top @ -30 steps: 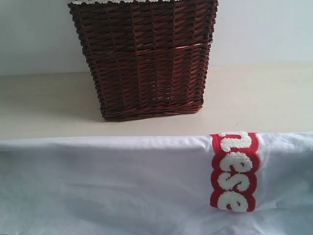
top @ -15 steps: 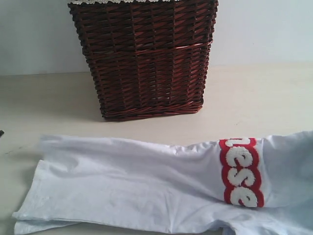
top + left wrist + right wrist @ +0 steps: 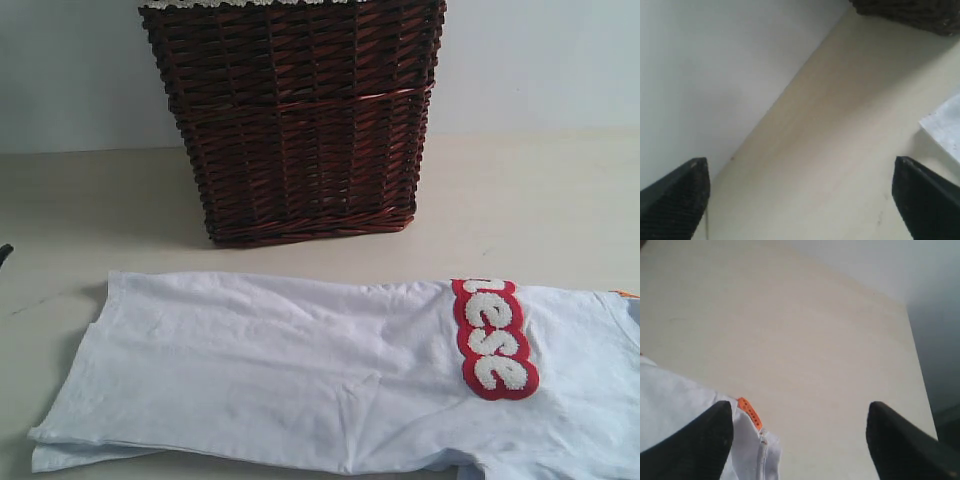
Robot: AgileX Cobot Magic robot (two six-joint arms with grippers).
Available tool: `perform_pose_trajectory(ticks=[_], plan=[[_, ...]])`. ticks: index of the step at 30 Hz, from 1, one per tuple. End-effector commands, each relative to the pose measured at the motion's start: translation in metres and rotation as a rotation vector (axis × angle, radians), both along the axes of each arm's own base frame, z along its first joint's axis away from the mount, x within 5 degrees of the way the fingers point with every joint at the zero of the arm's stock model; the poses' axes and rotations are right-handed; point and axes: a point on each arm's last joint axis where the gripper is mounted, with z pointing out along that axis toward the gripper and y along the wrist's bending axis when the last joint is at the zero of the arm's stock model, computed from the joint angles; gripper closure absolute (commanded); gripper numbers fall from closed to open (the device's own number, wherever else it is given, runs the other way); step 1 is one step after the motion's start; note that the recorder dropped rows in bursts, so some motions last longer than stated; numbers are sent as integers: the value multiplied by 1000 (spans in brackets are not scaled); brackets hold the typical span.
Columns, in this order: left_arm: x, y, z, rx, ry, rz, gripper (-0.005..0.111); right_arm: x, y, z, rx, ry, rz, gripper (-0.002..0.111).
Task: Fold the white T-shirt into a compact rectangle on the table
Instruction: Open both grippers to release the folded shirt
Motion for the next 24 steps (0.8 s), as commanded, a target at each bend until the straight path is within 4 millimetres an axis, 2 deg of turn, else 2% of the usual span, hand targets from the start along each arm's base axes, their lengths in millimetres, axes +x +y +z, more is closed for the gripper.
perform_pose_trajectory(ticks=[1, 3, 6, 8, 11, 15, 18, 24], plan=[[-12, -2, 40, 22, -288, -41, 13, -9, 12, 36, 38, -84, 93, 41], [-20, 0, 57, -100, -409, -12, 13, -16, 19, 55, 60, -135, 140, 46], [-34, 8, 71, -490, -453, 98, 13, -27, 25, 76, 84, -220, 166, 66], [-42, 14, 71, -714, -417, 194, 13, -37, 29, 84, 92, -269, 175, 85], [-53, 16, 66, -826, -302, 253, 13, -53, 36, 89, 89, -286, 218, 107], [-67, 8, 55, -783, -109, 209, 13, -81, 52, 85, 69, -198, 346, 108], [-75, 3, 49, -759, -2, 183, 13, -100, 56, 83, 25, -178, 370, 108], [-85, 2, 46, -757, 63, 172, 13, -126, 59, 95, -48, -344, 321, 108]])
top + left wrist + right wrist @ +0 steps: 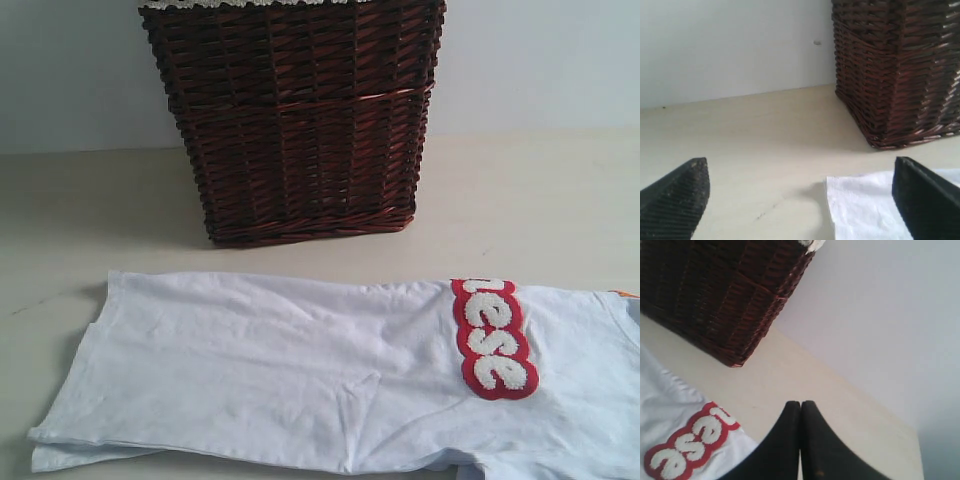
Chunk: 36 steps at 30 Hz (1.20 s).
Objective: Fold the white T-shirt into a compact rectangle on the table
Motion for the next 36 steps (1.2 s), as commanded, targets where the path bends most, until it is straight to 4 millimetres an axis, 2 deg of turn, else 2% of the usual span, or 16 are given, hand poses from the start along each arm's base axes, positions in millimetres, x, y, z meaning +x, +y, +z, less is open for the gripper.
perform_pose_trajectory(ticks=[1, 4, 9, 13, 19, 20, 23, 32, 36], plan=[[-8, 0, -1, 3, 34, -20, 13, -20, 2, 10, -24, -132, -40, 108], [-10, -1, -1, 3, 29, -21, 13, -33, 5, 8, -19, -146, -50, 108], [-20, 1, -5, 22, -4, -23, 13, -46, 4, 2, 212, -69, -166, 108], [-40, 3, -27, 63, -43, -26, 13, -47, 0, 0, 279, -48, -230, 108], [-65, 5, -73, 124, -113, -29, 13, -47, 1, 0, 279, -47, -230, 108], [-67, 5, -71, 122, -147, -27, 13, -48, 1, 0, 279, -49, -230, 108], [-73, 3, -78, 124, -90, -64, 13, -49, 1, 0, 278, -51, -229, 108], [-74, 2, -81, 123, -52, -79, 13, -50, 3, -5, 273, 6, -214, 108], [-74, 2, -81, 123, -52, -79, 13, -46, 1, -3, 272, -22, -224, 108]])
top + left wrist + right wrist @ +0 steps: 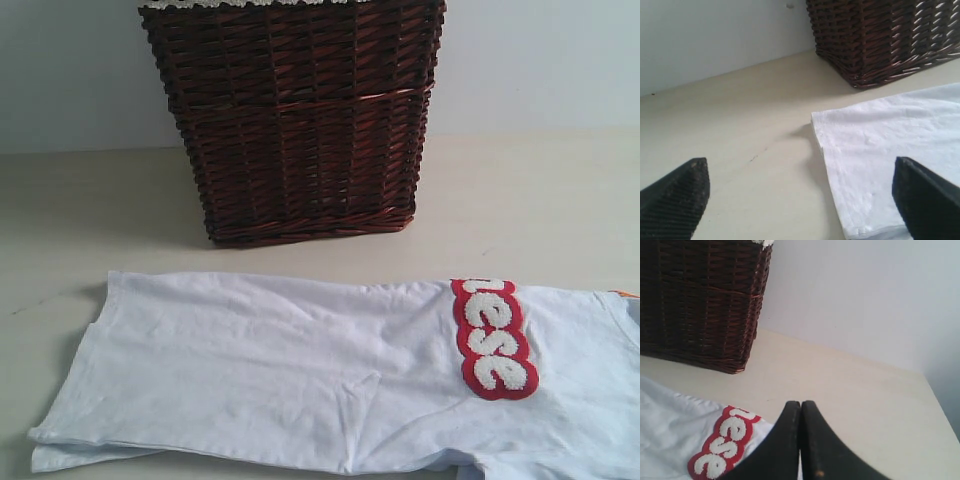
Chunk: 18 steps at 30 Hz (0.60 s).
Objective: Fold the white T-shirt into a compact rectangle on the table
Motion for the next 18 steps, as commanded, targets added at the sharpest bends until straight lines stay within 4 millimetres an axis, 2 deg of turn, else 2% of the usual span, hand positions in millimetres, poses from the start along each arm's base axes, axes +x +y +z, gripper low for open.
perform_pose_trajectory(ticks=[1, 4, 6, 9, 11, 15, 18], plan=[[0, 0, -1, -1, -3, 5, 13, 5, -3, 2, -4, -40, -27, 108], [0, 0, -1, -1, -3, 5, 13, 24, -11, -10, -10, -43, -65, 108], [0, 0, -1, -1, -3, 5, 13, 42, -18, -26, -14, 22, -79, 108], [0, 0, -1, -1, -3, 5, 13, 68, -23, -51, -62, 266, -11, 108], [0, 0, -1, -1, -3, 5, 13, 82, -25, -59, -99, 418, 72, 108], [0, 0, -1, -1, -3, 5, 13, 123, -31, -63, -70, 643, 196, 108], [0, 0, -1, -1, -3, 5, 13, 157, -36, -69, -52, 739, 283, 108]])
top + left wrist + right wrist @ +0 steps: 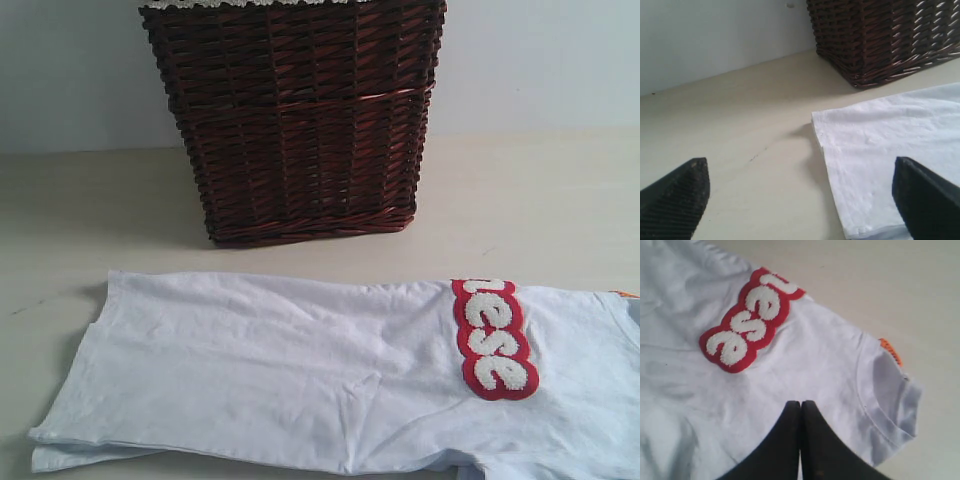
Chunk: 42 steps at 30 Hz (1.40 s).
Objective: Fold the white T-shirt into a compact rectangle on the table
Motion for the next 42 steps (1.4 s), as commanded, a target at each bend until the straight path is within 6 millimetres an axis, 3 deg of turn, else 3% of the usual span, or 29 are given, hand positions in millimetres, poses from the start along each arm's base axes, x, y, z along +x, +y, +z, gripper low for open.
perform_pose_trajectory(ticks=[1, 7, 16, 21, 26, 29, 33, 37, 42], plan=[[0, 0, -1, -1, -4, 5, 13, 49, -7, -11, 38, 141, 144, 108], [0, 0, -1, -1, -4, 5, 13, 92, -14, -63, 113, 254, 211, 108], [0, 0, -1, -1, -4, 5, 13, 126, -33, -133, -18, 259, 192, 108], [0, 0, -1, -1, -4, 5, 13, 148, -43, -164, -67, 248, 183, 108], [0, 0, -1, -1, -4, 5, 13, 182, -50, -178, -55, 210, 117, 108], [0, 0, -1, -1, -4, 5, 13, 204, -51, -181, -65, 168, 75, 108], [0, 0, -1, -1, -4, 5, 13, 224, -47, -169, -67, 106, 66, 107], [0, 0, -1, -1, -4, 5, 13, 228, -43, -134, -72, 16, 56, 94], [0, 0, -1, -1, -4, 5, 13, 221, -42, -77, -132, -124, 96, 68]])
